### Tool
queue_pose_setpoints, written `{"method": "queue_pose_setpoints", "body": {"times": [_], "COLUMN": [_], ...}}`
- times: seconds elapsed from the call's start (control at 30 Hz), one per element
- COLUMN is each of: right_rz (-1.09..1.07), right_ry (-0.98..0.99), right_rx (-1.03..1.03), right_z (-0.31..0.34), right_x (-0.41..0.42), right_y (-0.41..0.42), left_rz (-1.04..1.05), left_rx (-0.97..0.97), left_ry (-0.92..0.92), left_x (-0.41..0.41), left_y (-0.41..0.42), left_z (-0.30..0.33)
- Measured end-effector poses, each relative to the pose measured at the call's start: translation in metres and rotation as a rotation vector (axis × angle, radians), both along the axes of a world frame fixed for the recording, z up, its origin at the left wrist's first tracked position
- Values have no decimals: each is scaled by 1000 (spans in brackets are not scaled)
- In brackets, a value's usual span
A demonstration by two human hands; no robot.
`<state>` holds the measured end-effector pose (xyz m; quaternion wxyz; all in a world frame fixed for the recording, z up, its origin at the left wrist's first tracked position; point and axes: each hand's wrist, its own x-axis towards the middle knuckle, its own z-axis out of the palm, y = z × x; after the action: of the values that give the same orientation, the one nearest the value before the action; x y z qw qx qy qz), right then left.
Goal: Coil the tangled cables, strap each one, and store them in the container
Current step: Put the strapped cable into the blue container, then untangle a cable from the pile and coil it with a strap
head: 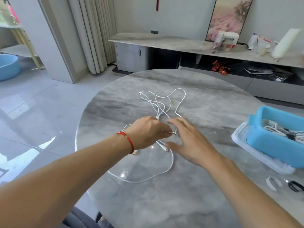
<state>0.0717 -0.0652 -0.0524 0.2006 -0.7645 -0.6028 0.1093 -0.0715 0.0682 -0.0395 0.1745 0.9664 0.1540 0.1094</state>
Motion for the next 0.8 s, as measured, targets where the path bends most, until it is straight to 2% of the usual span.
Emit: {"method": "queue_pose_setpoints", "body": {"times": [0.1, 0.2, 0.33, 0.5, 0.57, 0.7, 0.77, 0.8], "right_rz": [-17, -86, -126, -200, -217, -286, -290, -269], "right_ry": [47, 104, 198, 301, 305, 237, 235, 242], "right_rx": [68, 119, 105, 197, 284, 455, 473, 453], "right_z": [11, 27, 37, 44, 43, 46, 45, 44], "right_x": [6, 26, 44, 65, 68, 66, 67, 65], "right_y": [-3, -15, -36, -59, -62, -55, -52, -52], "left_rz": [-36, -4, 35, 236, 263, 174, 212, 258], "left_rx": [-1, -196, -350, -846, -864, -811, -820, -910], "left_ry": [-101, -84, -117, -464, -409, -160, -154, -181], "left_x": [14, 18, 19, 29, 27, 19, 19, 19], "left_y": [-15, -14, -14, -3, -1, -1, -1, -3], "left_z": [13, 16, 19, 30, 25, 15, 10, 9]}}
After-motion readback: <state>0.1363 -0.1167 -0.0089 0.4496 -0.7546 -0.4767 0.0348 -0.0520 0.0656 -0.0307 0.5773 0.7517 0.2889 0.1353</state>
